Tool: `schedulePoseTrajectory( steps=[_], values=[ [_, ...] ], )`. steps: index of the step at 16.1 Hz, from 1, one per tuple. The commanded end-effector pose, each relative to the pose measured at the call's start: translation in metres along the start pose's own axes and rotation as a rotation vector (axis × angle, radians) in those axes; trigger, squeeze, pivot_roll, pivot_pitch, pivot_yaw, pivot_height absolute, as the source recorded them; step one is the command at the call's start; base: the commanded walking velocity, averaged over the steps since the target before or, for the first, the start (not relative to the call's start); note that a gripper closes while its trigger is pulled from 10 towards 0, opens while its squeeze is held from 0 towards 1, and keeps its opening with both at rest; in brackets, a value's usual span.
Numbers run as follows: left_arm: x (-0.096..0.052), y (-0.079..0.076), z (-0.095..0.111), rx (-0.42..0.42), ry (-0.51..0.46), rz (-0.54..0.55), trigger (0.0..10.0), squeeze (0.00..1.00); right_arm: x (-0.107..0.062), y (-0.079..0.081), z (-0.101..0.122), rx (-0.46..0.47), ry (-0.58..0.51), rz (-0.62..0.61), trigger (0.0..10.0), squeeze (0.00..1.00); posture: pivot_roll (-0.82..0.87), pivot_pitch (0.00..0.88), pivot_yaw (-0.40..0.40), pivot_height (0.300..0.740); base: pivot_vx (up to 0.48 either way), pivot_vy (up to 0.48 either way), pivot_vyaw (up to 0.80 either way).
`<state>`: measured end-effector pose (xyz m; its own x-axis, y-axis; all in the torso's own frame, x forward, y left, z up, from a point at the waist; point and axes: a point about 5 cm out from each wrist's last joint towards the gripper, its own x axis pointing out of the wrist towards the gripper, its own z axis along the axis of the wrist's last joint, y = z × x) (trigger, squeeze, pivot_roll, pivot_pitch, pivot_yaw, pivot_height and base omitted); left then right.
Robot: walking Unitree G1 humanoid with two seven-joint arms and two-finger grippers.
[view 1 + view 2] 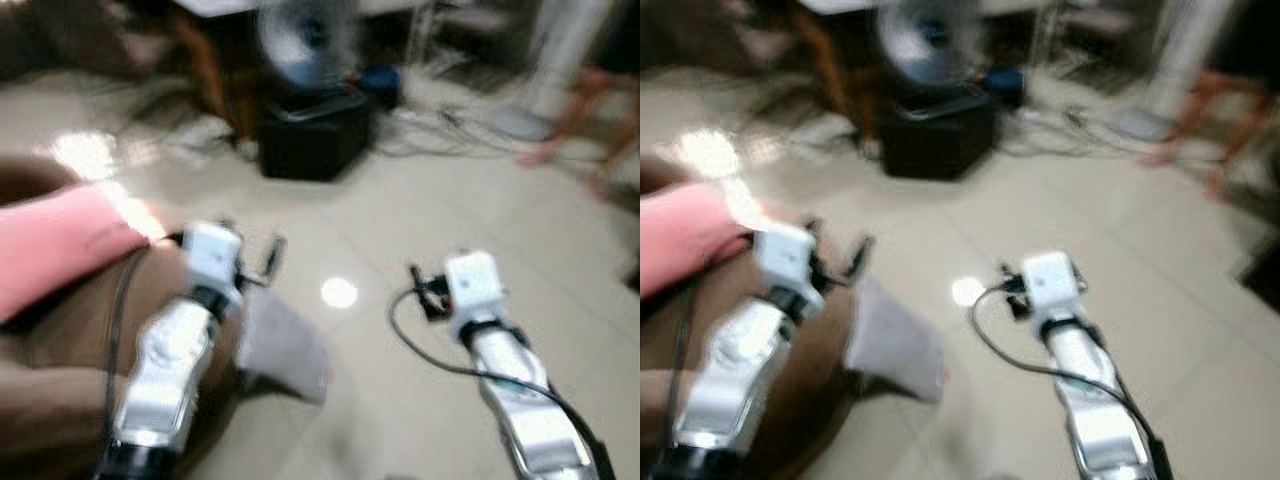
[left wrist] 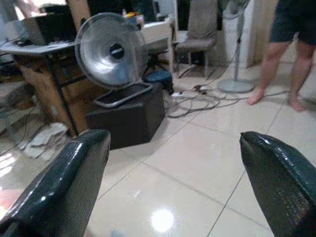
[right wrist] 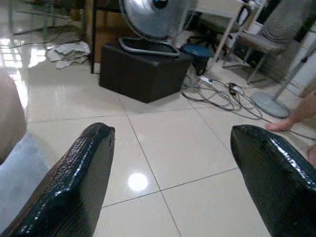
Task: Move the pillow to the sofa from floor
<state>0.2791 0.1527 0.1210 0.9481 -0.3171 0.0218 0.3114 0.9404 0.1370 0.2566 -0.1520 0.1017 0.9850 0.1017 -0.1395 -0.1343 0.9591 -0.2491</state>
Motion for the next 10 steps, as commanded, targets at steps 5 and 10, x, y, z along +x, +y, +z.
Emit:
schedulePoseTrajectory(
  steps=[5, 10],
  values=[
    [-0.0002, 0.0077, 0.0021, 0.023, -0.005, 0.015, 10.0, 0.00, 0.0008, 0.0031, 0.0033, 0.011, -0.017, 0.010, 10.0, 0.00, -0.05, 0.000, 0.030, 0.740, 0.316, 0.000, 0.00],
    [0.0005, 0.0058, 0.0017, 0.016, -0.007, 0.001, 10.0, 0.00, 0.0016, 0.0034, 0.0029, 0.016, -0.014, 0.009, 10.0, 0.00, -0.05, 0.000, 0.031, 0.740, 0.304, 0.000, 0.00]
  ],
)
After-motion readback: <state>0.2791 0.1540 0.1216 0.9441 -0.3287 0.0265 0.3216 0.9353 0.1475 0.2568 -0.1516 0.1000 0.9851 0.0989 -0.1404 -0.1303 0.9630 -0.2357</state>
